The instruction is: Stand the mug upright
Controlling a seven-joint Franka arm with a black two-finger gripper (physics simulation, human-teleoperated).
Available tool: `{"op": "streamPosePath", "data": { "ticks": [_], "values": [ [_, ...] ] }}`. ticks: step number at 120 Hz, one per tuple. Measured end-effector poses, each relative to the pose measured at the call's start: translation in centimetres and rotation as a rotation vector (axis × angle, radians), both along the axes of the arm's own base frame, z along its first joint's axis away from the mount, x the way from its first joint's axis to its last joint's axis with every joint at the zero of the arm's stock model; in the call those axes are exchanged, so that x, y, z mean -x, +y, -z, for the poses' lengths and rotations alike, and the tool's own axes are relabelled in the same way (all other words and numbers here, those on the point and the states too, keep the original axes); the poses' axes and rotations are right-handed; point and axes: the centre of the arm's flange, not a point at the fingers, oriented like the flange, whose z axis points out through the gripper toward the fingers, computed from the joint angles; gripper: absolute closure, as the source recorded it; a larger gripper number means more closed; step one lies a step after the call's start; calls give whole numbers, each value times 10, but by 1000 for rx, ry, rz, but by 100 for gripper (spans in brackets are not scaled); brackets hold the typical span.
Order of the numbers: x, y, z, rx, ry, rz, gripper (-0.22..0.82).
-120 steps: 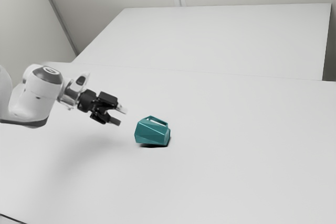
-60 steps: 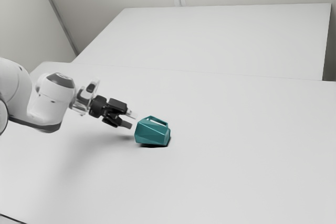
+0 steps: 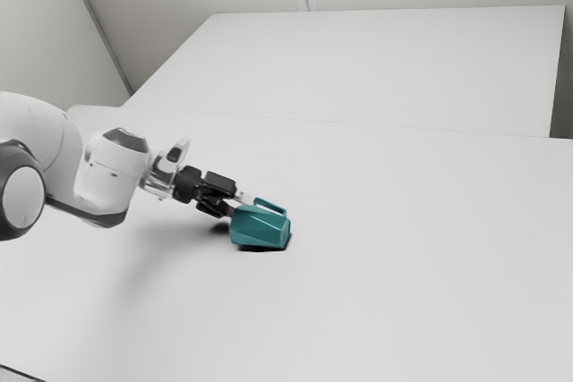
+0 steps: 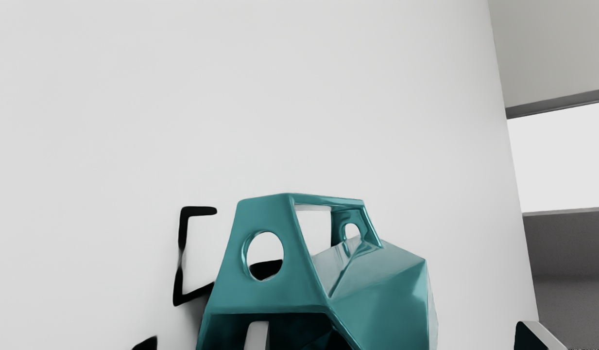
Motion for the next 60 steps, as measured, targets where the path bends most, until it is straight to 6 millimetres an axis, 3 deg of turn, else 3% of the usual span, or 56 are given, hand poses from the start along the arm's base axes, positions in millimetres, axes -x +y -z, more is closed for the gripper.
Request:
{"op": "streamPosePath", "data": {
  "ticks": [14,40,60],
  "values": [
    [-1,-2,3,8,-5,2,19],
    [-2,-6,3,20,-18,4,47],
    [-3,-8,2,25,-28,5,59]
  ]
}}
